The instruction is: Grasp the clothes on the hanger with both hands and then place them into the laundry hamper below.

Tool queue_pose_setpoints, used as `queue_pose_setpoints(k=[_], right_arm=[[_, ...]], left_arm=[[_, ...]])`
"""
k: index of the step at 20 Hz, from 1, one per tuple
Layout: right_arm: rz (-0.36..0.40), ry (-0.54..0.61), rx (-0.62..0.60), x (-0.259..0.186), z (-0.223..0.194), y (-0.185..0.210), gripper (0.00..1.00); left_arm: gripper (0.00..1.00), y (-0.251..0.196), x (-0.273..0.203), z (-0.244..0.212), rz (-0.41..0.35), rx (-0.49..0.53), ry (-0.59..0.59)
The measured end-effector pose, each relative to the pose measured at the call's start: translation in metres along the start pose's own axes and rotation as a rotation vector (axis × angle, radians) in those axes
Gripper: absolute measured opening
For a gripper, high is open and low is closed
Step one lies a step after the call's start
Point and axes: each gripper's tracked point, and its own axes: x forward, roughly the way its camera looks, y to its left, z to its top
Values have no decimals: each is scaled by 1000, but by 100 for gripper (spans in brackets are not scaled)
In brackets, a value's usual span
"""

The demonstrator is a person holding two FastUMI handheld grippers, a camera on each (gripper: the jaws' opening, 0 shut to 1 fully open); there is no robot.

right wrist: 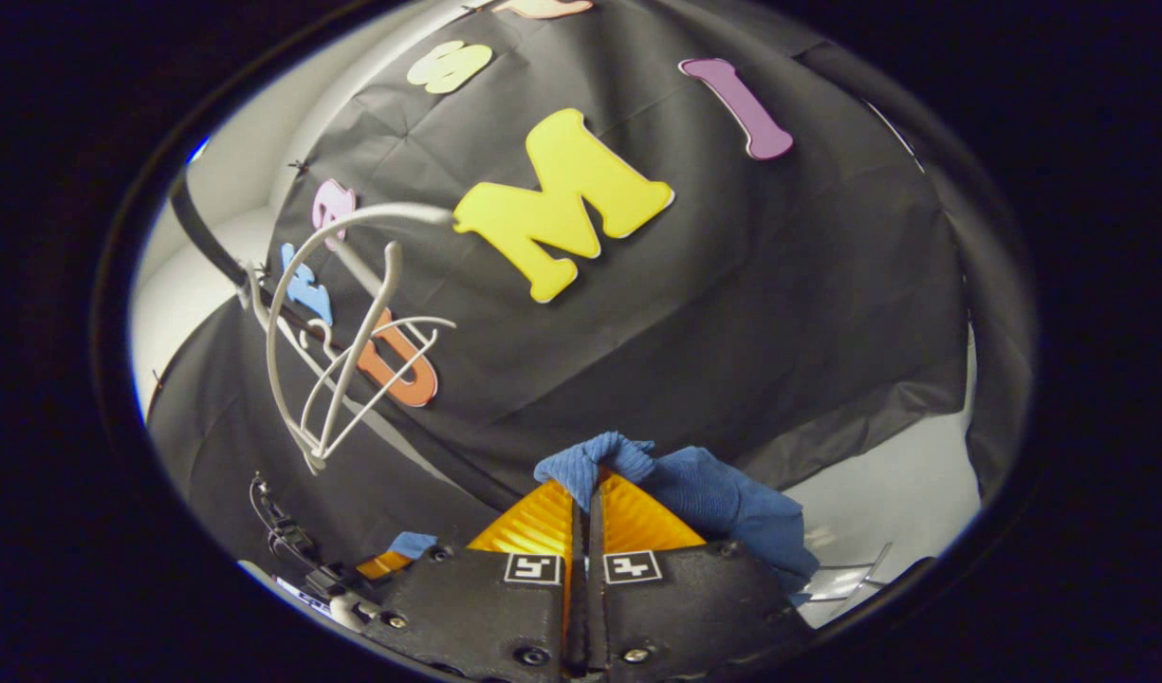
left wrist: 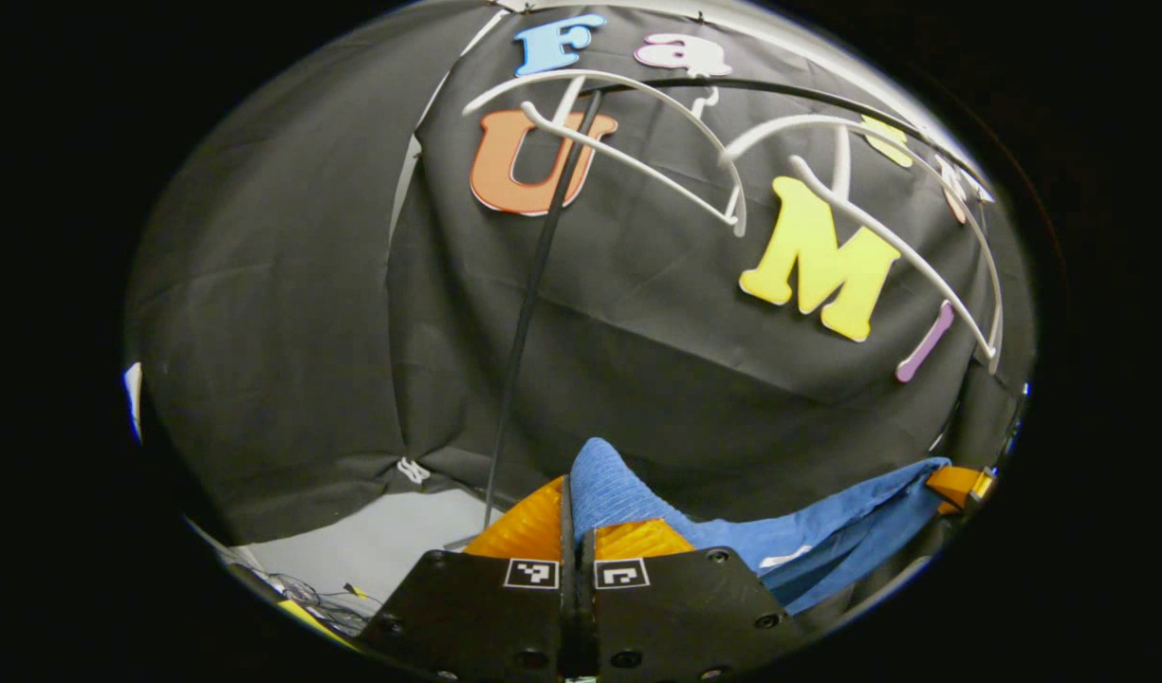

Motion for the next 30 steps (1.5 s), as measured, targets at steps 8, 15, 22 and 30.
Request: queue_pose_setpoints(k=[8, 15, 22, 30], right_arm=[[73, 60, -107, -15, -47, 79, 4], [190, 19, -246, -53, -53, 168, 4], [238, 69, -305, -52, -100, 201, 4], [28, 294, -322, -7, -198, 112, 4]], left_arm=[[0, -54, -48, 0, -121, 96, 15], [4, -85, -117, 34, -203, 166, -73], [0, -72, -135, 25, -194, 164, -73], [5, -36, -85, -92, -135, 147, 149]])
